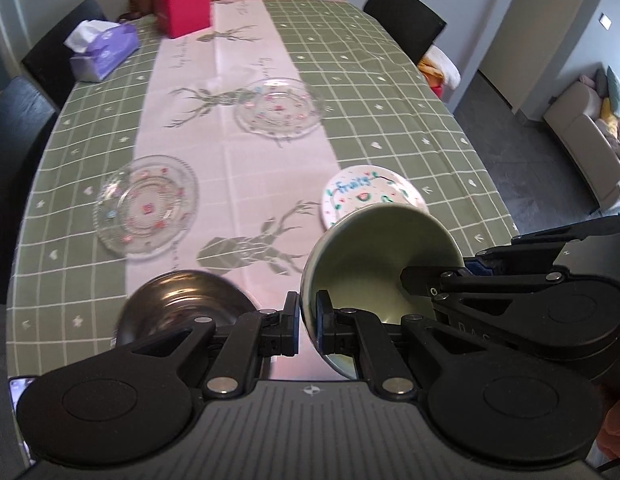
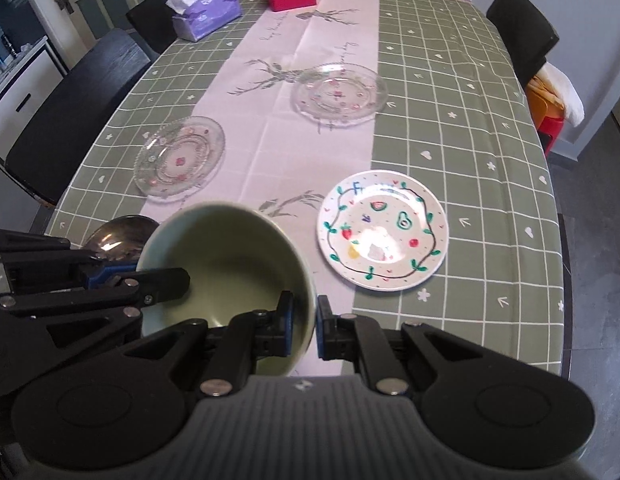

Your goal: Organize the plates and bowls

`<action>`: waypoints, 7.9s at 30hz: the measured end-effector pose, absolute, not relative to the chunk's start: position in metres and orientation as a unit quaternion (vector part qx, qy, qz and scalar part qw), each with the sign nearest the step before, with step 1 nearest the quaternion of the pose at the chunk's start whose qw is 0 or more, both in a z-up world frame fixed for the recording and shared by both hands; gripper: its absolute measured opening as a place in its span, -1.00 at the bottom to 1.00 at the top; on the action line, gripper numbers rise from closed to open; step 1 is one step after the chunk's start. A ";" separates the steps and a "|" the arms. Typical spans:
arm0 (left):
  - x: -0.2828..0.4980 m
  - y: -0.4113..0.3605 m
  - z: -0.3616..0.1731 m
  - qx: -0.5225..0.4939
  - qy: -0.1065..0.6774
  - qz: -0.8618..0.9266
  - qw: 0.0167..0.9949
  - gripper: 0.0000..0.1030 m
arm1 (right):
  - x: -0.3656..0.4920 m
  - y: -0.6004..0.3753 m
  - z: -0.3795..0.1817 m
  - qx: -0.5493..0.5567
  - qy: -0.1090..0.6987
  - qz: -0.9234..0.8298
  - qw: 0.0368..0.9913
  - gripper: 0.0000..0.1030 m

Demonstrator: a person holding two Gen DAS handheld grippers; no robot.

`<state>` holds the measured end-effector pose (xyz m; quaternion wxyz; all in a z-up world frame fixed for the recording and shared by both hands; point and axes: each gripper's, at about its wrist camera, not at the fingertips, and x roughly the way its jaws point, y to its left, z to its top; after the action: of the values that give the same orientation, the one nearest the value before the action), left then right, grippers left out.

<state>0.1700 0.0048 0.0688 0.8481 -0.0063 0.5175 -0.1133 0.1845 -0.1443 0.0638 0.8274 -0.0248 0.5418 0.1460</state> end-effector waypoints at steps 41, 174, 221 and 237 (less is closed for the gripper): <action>0.169 0.122 0.015 -0.080 0.587 -0.035 0.805 -0.86 | 0.204 -0.016 0.002 -0.080 0.601 0.219 0.764 -0.79; 0.233 -0.058 -0.062 -0.137 0.554 -0.074 0.818 -0.64 | 0.227 -0.323 -0.076 0.207 0.571 0.073 0.791 -0.78; 0.137 -0.042 -0.084 -0.183 0.471 -0.116 0.855 -0.64 | 0.150 -0.327 -0.084 0.215 0.533 0.062 0.816 -0.79; 0.115 -0.043 -0.080 -0.167 0.407 -0.098 0.893 0.17 | 0.141 -0.324 -0.083 0.226 0.499 0.065 0.834 -0.27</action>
<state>0.1149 -0.0432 -0.0802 0.8925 -0.1671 0.4072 -0.0984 0.1409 -0.3238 -0.0827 0.8339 0.2256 0.4994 0.0649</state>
